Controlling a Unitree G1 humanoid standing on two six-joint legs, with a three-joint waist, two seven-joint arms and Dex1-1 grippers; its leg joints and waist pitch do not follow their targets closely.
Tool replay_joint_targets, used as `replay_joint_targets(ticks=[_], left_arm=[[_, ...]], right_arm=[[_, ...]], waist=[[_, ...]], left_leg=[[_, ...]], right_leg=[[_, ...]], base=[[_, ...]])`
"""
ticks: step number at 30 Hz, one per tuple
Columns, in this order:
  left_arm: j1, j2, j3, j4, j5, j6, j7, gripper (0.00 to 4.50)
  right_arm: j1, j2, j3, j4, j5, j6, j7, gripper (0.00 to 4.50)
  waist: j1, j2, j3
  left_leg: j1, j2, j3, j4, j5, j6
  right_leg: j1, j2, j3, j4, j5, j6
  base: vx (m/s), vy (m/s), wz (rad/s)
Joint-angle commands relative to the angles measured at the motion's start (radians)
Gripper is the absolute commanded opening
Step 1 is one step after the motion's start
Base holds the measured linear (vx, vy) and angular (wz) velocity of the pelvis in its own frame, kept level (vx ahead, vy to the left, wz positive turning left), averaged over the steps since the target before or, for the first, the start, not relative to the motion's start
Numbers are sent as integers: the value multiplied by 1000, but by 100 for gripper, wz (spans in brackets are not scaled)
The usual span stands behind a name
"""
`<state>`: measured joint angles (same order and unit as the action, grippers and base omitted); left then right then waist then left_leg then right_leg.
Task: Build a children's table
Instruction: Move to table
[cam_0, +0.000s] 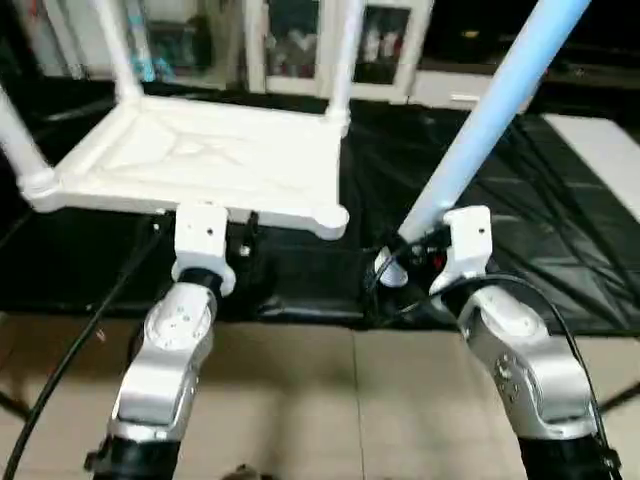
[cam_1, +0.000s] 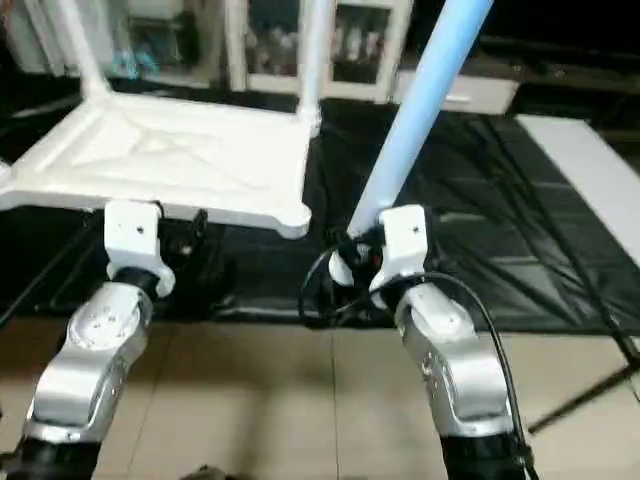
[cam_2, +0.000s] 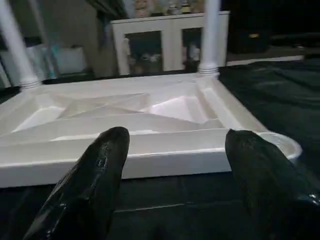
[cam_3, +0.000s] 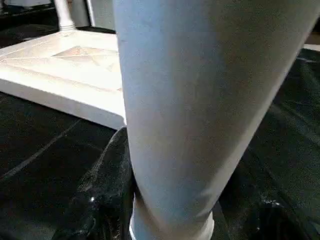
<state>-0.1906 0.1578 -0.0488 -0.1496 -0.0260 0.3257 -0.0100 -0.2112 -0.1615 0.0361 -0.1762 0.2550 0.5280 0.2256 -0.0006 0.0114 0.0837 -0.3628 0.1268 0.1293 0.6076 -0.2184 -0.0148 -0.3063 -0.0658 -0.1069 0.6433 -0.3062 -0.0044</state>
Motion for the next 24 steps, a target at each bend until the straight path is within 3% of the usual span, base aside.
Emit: replay_joint_targets(ticks=[1, 2, 3, 4, 5, 6, 7, 8, 9, 10, 11, 12, 13, 14, 15, 16, 17, 18, 19, 20, 21, 22, 23, 24], left_arm=[[6, -6, -14, -15, 1, 6, -12, 351], [6, -3, -15, -15, -1, 4, -16, 351], [7, -3, -12, -17, -2, 4, -16, 351], [7, -2, -9, -19, -3, 3, -15, 351], [8, -3, -6, -20, -3, 5, -16, 351], [4, -7, -2, -13, 0, 5, -16, 351], [3, -10, -4, -7, 4, 1, -15, 351], [4, -13, -6, 1, 8, -4, -14, 351], [4, -9, -13, -1, 13, 0, -18, 351], [4, -7, -19, -6, 14, 3, -23, 351], [7, -7, -20, -14, 10, 6, -31, 351], [11, -10, -20, -17, 6, 8, -33, 351], [15, -13, -18, -14, 6, 6, -31, 351], [17, -18, -22, -1, 9, 1, -28, 351], [17, -19, -22, 0, 9, 1, -28, 351], [13, -21, -29, 7, 8, -3, -34, 351], [11, -24, -29, 9, 4, -4, -36, 351], [11, -25, -28, 9, 3, -4, -37, 351], [11, -28, -23, 11, 0, -5, -36, 351], [13, -27, -19, 16, 2, -9, -32, 351], [14, -26, -16, 20, 4, -11, -29, 351], [16, -24, -13, 24, 7, -13, -29, 351], [16, -22, -12, 24, 8, -13, -30, 351], [17, -21, -9, 23, 7, -11, -34, 351]], right_arm=[[-9, -14, -27, -5, -4, -18, 0, 185], [-9, -13, -28, -2, -6, -19, -1, 185], [-9, -12, -27, -5, -5, -18, -2, 185], [-10, -11, -26, -9, -5, -15, -2, 185], [-11, -11, -26, -11, -3, -15, 1, 185], [-15, -17, -23, -8, -1, -21, 14, 185], [-14, -19, -22, -1, -3, -28, 18, 185], [-12, -20, -21, 8, -7, -37, 21, 185], [-13, -23, -20, 11, -15, -36, 15, 185], [-16, -22, -23, 10, -14, -32, 11, 185], [-21, -17, -27, 5, -5, -26, 9, 185], [-22, -16, -26, 1, -2, -25, 12, 185], [-21, -20, -20, -1, -5, -30, 17, 185], [-16, -28, -18, -2, -15, -34, 18, 185], [-15, -29, -18, -1, -16, -35, 18, 185], [-14, -26, -30, 1, -12, -32, 11, 185], [-15, -26, -37, -2, -8, -30, 10, 185], [-16, -26, -38, -4, -7, -30, 10, 185], [-17, -26, -41, -6, -6, -31, 12, 185], [-17, -26, -41, -7, -7, -32, 14, 185], [-17, -26, -41, -6, -8, -32, 15, 185], [-17, -29, -38, -4, -14, -35, 16, 185], [-18, -32, -36, -4, -17, -34, 15, 185], [-16, -36, -34, -5, -19, -32, 15, 185]], waist=[[18, 1, -49], [18, -53, -67], [27, -57, -37], [27, -59, -49], [52, -38, -49], [56, -26, -48], [48, -13, -75], [9, 26, -83], [-29, 21, -94], [-37, 23, -108], [-39, 23, -111], [-43, 23, -106], [-40, 15, -104], [-36, -18, -93], [-29, -47, -94], [15, -86, -99], [27, -75, -101], [37, -72, -100], [39, -57, -90], [38, -39, -81], [37, -30, -81], [32, -2, -79], [9, 46, -76], [-18, 71, -81]], left_leg=[[8, 101, -15, -223, -964, -103], [79, 70, 1, -92, -736, -84], [89, 43, 2, 82, -483, -32], [-62, 0, -57, 181, -101, 45], [-79, 19, -68, 158, -88, 31], [-62, 49, -67, 92, -134, 23], [-9, 51, -38, -6, -99, 30], [111, 104, -105, -78, -101, 94], [169, 167, -161, -103, -153, 168], [193, 188, -199, -93, -130, 323], [197, 189, -197, -85, -94, 382], [178, 168, -178, -79, 12, 453], [170, 158, -162, -82, 43, 467], [121, 72, -71, -77, -38, 381], [88, 30, -38, -65, -133, 324], [25, -50, -1, 66, -230, 216], [-2, -33, -24, 104, -181, 177], [-44, -29, -39, 134, -97, 111], [-61, -16, -51, 137, -47, 78], [-61, 8, -55, 115, -3, 57], [-62, 19, -54, 85, 27, 57], [-53, 36, -42, 4, 81, 73], [30, 83, -73, -72, -45, 75], [65, 117, -127, -95, -184, 94]], right_leg=[[63, -9, 19, 54, -192, -21], [5, -99, 94, -105, -606, -38], [-38, -210, 135, -227, -909, -79], [104, -227, 203, -220, -978, -118], [125, -231, 209, -204, -901, -123], [109, -173, 166, -183, -711, -165], [101, -70, 89, -148, -471, -203], [-3, 22, 32, -50, -215, -168], [-56, 16, 38, 14, -165, -135], [-91, -5, 45, 71, -114, -30], [-116, -17, 49, 87, -76, 8], [-144, -25, 51, 104, -16, 63], [-151, -27, 53, 101, 12, 67], [-112, -38, 75, -5, 149, -10], [-62, -57, 104, -54, 133, -26], [33, -127, 210, -147, -340, -46], [72, -183, 244, -155, -450, -109], [94, -160, 246, -141, -432, -174], [98, -159, 242, -140, -291, -261], [86, -145, 213, -151, -223, -343], [85, -125, 184, -151, -218, -349], [82, -64, 121, -145, -248, -295], [31, 8, 54, -106, -237, -190], [-3, 33, 31, -27, -203, -147]], base=[[1, -57, 2], [1, -57, 2], [85, -102, -3], [143, -21, -18], [143, -21, -18], [133, 22, -5], [85, 49, 25], [85, 49, 25], [119, 56, 18], [138, -4, 1], [138, -4, 1], [132, -21, -6], [114, -24, -7], [114, -24, -7], [131, -87, 2], [138, -84, 6], [138, -84, 6], [140, -49, 7], [151, -37, 11], [151, -37, 11], [144, 14, 6], [156, 63, 1], [156, 63, 1], [176, 91, -5]])
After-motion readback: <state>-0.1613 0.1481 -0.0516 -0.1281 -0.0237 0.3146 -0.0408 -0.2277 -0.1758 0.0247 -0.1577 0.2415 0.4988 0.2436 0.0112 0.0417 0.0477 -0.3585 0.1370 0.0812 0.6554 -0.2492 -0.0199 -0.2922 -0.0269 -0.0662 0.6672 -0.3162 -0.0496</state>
